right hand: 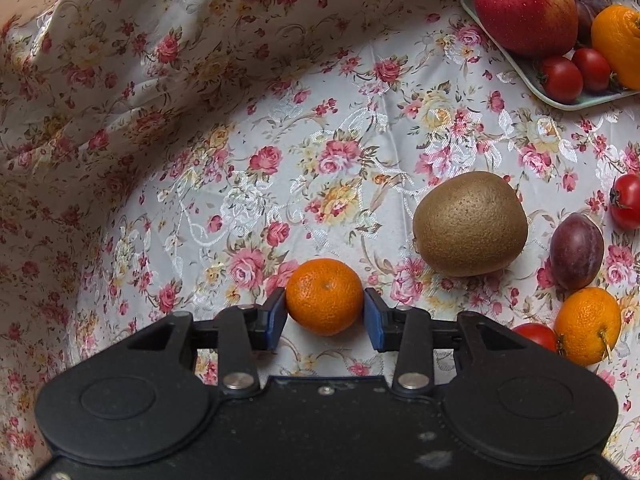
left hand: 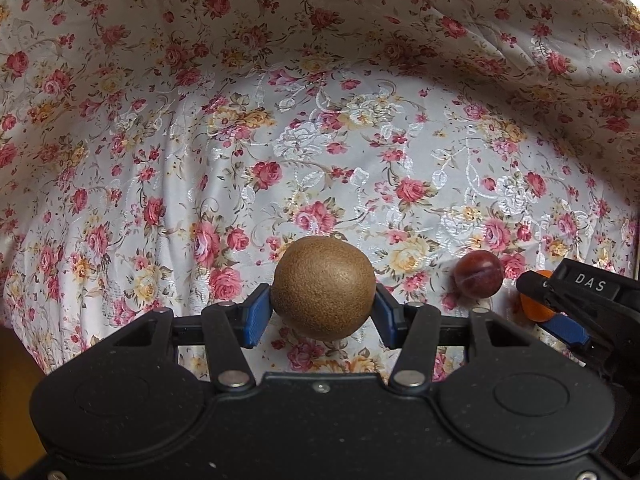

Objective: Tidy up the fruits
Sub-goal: 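Close the left gripper on the kiwi while the right gripper grasps the mandarin, then carry the kiwi and mandarin into the white box with both grippers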

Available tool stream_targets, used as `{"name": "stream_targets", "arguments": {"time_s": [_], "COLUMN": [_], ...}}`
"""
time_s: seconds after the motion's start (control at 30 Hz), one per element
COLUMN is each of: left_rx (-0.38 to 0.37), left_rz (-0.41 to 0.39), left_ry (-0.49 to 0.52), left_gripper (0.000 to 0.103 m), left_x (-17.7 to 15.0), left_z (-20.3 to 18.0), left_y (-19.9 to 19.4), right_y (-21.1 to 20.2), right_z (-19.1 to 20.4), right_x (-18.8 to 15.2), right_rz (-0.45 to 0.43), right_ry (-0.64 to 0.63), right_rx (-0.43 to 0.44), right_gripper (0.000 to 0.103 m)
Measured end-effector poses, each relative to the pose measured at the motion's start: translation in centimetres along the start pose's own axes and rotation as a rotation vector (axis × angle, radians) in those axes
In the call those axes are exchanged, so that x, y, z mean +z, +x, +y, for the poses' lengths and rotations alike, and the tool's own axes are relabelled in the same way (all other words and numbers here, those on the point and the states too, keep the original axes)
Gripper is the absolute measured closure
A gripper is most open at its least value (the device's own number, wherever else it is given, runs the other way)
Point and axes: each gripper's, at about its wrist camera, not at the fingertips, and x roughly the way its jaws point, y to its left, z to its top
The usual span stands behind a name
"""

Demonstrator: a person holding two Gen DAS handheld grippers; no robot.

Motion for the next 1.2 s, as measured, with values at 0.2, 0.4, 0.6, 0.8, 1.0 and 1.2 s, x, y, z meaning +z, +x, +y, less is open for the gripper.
{"name": "stream_targets", "arguments": {"time_s": [0.2,0.4,0.6,0.8,1.0,1.2], "left_rx": [0.0,0.004,-0.011,-0.043,-0.077,-0.117], "left_rz": [-0.012,-0.046,-0.062,-0.063,-0.064,-0.05], "left_ry": [0.006,0.045,0.139,0.273,0.41,0.538], "left_gripper": [0.045,0.045,0.045,0.045,0.045,0.045], "left_x": [0.0,-0.6,-2.1,-4.7,-8.3,-12.5], "left_z": [-0.5,-3.0,-7.9,-14.2,-20.5,-26.2], "left_y": [-0.6,-2.2,-3.5,-4.4,-5.6,-6.4], "right_y": [-2.3,-5.7,-9.2,-12.4,-15.0,-17.6], "right_z": [0.7,-0.3,-3.3,-9.1,-16.5,-24.5], "right_x": [-0.5,-0.9,-0.4,1.3,3.0,3.9], "right_rz": [-0.087,-0.118,-0.145,-0.151,-0.152,-0.16], "right_ry": [-0.104,-0.154,-0.161,-0.089,0.053,0.192], "right_rx": [-0.045,-0.01,-0.026,-0.078,-0.128,-0.18], "right_gripper": [0.062,0.062,0.062,0.062,0.062,0.062]}}
